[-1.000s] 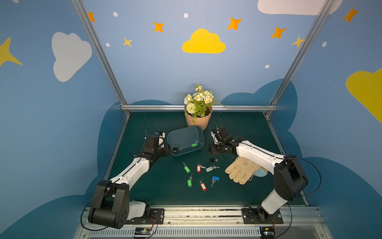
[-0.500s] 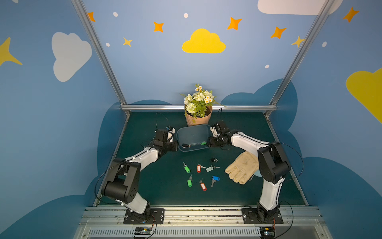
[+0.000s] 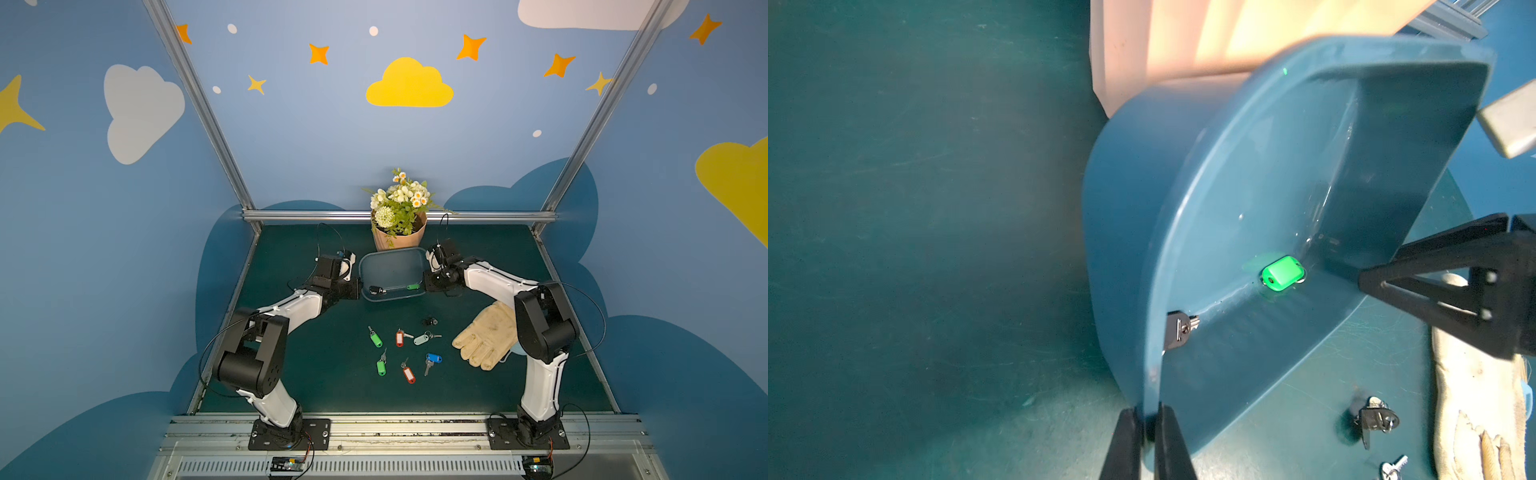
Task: Take the keys out of the storage box
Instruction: Adjust the storage box at the center of the board.
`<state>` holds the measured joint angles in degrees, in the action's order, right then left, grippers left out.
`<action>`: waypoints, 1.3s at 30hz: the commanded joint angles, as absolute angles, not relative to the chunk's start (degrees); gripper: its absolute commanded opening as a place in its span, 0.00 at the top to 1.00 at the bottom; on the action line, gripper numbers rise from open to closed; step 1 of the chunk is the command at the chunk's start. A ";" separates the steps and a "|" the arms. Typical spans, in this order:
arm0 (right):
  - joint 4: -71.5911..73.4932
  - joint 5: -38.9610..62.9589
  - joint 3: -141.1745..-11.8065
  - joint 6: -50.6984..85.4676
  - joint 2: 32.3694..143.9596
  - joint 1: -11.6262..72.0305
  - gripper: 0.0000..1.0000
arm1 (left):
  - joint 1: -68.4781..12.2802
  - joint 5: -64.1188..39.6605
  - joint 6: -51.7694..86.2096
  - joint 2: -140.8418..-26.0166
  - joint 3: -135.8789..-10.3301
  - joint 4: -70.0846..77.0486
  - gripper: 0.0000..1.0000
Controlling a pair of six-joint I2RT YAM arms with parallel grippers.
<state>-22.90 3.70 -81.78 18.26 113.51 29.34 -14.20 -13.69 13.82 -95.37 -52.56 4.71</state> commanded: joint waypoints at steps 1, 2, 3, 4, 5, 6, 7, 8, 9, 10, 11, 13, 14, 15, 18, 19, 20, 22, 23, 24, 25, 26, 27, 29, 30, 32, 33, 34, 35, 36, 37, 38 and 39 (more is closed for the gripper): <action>-21.75 2.94 -83.90 17.93 114.79 29.40 0.84 | -14.52 -16.11 12.89 -96.50 -54.32 6.33 0.98; -21.51 2.66 -83.68 18.01 114.63 29.36 0.88 | -14.58 -16.06 12.84 -96.46 -54.32 6.25 0.97; -21.05 2.48 -83.23 17.91 114.39 29.44 0.90 | -14.58 -16.04 12.72 -96.46 -54.32 6.20 0.98; -20.84 2.42 -82.91 17.93 114.18 29.38 0.91 | -14.58 -16.09 12.65 -96.42 -54.32 6.16 0.98; -20.36 2.17 -82.46 17.97 114.01 29.44 0.94 | -14.52 -16.15 12.66 -96.47 -54.32 6.11 0.98; -19.73 2.11 -81.79 18.02 113.70 29.44 0.96 | -14.58 -16.18 12.63 -96.56 -54.55 5.85 0.97; -19.07 2.04 -81.13 17.94 113.48 29.45 0.97 | -14.55 -16.17 12.76 -96.59 -54.66 5.72 0.94; -18.46 1.74 -80.55 17.99 113.23 29.44 0.99 | -14.56 -16.19 12.98 -96.59 -54.71 5.64 0.88; -17.84 1.28 -79.85 18.02 112.99 29.50 1.00 | -14.59 -16.17 13.28 -96.48 -54.83 5.35 0.77; -17.22 0.84 -79.16 18.10 112.73 29.53 1.00 | -14.50 -16.07 13.61 -96.24 -55.00 4.96 0.70; -16.75 0.29 -78.58 18.16 112.43 29.53 1.00 | -14.50 -15.93 14.00 -95.83 -55.02 4.70 0.67; -15.22 -0.89 -77.06 18.37 111.74 29.63 1.00 | -14.33 -15.59 14.80 -94.16 -54.95 3.74 0.50; -14.69 -1.26 -76.48 18.44 111.41 29.65 1.00 | -14.24 -15.10 15.16 -93.09 -54.87 3.17 0.43; -14.06 -1.57 -75.87 18.50 111.08 29.69 1.00 | -14.07 -14.64 15.50 -91.57 -54.65 2.50 0.36; -13.25 -1.58 -75.07 18.43 110.40 29.73 1.00 | -13.86 -11.38 16.23 -85.93 -53.34 1.10 0.24; -13.26 -1.83 -74.99 18.46 110.32 29.80 1.00 | -13.84 -10.50 16.21 -83.81 -52.89 0.61 0.22; -13.20 -2.01 -74.89 18.38 110.22 29.88 1.00 | -13.97 -9.87 16.17 -82.09 -52.67 0.24 0.21; -12.80 -2.19 -74.50 18.24 109.97 30.19 1.00 | -15.96 -8.18 14.37 -78.97 -52.84 -0.42 0.22; -12.59 -2.28 -74.23 18.28 109.87 30.35 1.00 | -18.00 -6.11 12.48 -78.58 -53.78 -1.43 0.22; -12.55 -2.21 -74.13 18.34 109.77 30.42 1.00 | -20.45 -3.74 10.04 -79.16 -55.50 -3.37 0.22; -12.42 -2.29 -73.94 18.37 109.59 30.51 1.00 | -23.28 -1.36 8.00 -80.48 -57.61 -5.60 0.22; -12.40 -2.44 -73.80 18.43 109.51 30.66 1.00 | -25.11 -0.18 6.72 -82.33 -59.23 -6.97 0.23; -12.40 -2.71 -73.53 18.60 109.30 30.77 1.00 | -26.54 0.00 5.81 -84.55 -60.76 -7.78 0.25; -11.79 -2.81 -72.77 18.61 108.86 30.85 1.00 | -27.99 -0.37 5.37 -88.80 -62.77 -7.98 0.26; -11.52 -2.86 -72.49 18.62 108.65 30.85 1.00 | -28.42 -0.80 5.37 -91.13 -63.96 -8.08 0.26; -11.67 -3.06 -72.27 18.60 108.39 30.89 1.00 | -29.45 -1.01 5.13 -95.33 -66.27 -8.36 0.26; -11.58 -3.03 -72.20 18.52 108.24 30.85 1.00 | -30.11 -0.76 4.88 -97.42 -67.85 -9.03 0.26; -11.51 -2.84 -72.09 18.51 108.13 30.85 1.00 | -30.77 -0.35 4.58 -100.02 -69.53 -9.77 0.26; -11.69 -2.74 -72.21 18.54 108.03 30.85 1.00 | -31.31 0.06 4.37 -102.04 -71.11 -10.53 0.26; -11.71 -2.52 -72.22 18.52 107.94 30.85 1.00 | -31.79 0.30 4.32 -104.26 -72.80 -11.22 0.26; -11.67 -2.14 -72.21 18.52 107.86 30.88 1.00 | -32.27 0.12 4.29 -106.50 -74.59 -11.90 0.26; -11.82 -1.89 -72.33 18.45 107.84 30.86 1.00 | -32.55 -0.11 4.26 -108.12 -75.76 -11.98 0.26; -11.86 -1.61 -72.35 18.39 107.84 30.85 1.00 | -32.98 -0.56 4.15 -110.18 -76.99 -11.83 0.26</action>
